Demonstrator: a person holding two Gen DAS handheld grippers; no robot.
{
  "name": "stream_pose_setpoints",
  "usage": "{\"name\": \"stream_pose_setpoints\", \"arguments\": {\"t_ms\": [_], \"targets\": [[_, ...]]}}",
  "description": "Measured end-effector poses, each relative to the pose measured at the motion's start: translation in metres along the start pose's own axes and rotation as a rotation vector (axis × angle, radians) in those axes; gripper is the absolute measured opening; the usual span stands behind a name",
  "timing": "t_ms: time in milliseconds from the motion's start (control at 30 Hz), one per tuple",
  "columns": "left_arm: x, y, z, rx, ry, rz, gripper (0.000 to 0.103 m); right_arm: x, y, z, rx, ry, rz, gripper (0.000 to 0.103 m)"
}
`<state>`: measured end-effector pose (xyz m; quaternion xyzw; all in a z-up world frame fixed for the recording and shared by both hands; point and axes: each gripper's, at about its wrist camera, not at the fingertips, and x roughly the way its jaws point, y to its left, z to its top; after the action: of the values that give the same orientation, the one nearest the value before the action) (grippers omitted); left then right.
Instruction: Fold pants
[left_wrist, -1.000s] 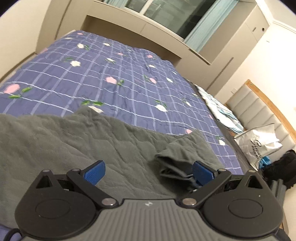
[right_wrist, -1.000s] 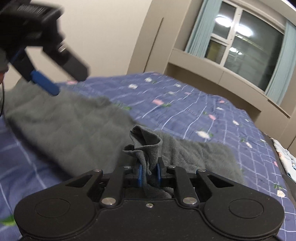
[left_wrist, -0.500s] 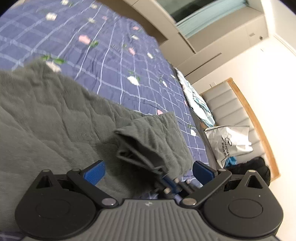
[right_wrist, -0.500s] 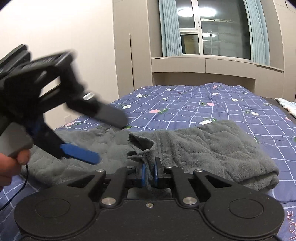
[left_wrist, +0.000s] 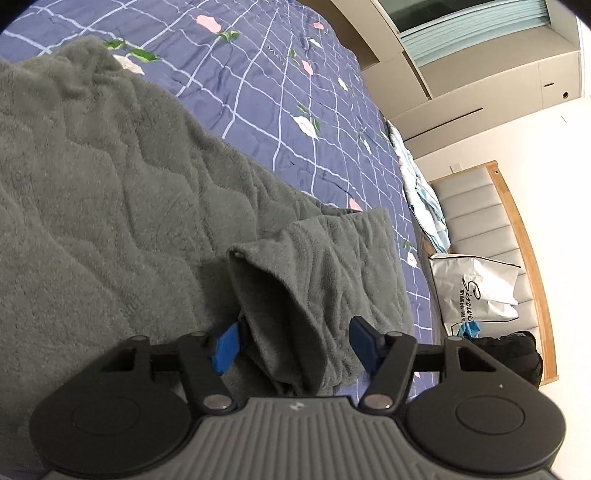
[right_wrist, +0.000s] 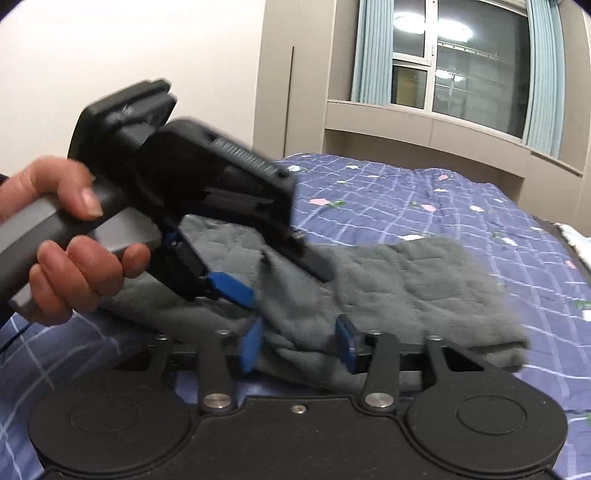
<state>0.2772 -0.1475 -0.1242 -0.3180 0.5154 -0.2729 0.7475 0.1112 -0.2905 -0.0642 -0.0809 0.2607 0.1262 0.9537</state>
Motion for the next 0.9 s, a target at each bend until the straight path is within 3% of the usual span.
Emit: {"name": "stream_pose_setpoints", "arguments": {"t_ms": [67,233,400,567,733,900], "targets": [[0.002,0.001,0.0,-0.004,0.002,0.001,0.067,-0.007,-0.014,0.004,0.001,-0.007,-0.028,0.075],[0.001,-0.001,-0.001,-0.001,-0.001,0.009,0.064,0.002,-0.055,0.021,-0.003,-0.059,-0.164,0.097],[0.0,-0.002,-0.002,0.008,-0.003,0.023,0.059,0.056,-0.104,0.038,0.061,-0.057,-0.275,0.098],[0.001,-0.003,-0.003,0.012,0.0,0.032,0.045,0.108,-0.135,0.044,0.113,0.007,-0.329,0.098],[0.005,-0.002,-0.002,0.01,0.001,0.026,0.034,0.13,-0.14,0.027,0.112,0.079,-0.35,0.098],[0.007,-0.004,-0.002,0.008,-0.002,0.028,0.028,0.131,-0.14,0.016,0.124,0.084,-0.351,0.1]]}}
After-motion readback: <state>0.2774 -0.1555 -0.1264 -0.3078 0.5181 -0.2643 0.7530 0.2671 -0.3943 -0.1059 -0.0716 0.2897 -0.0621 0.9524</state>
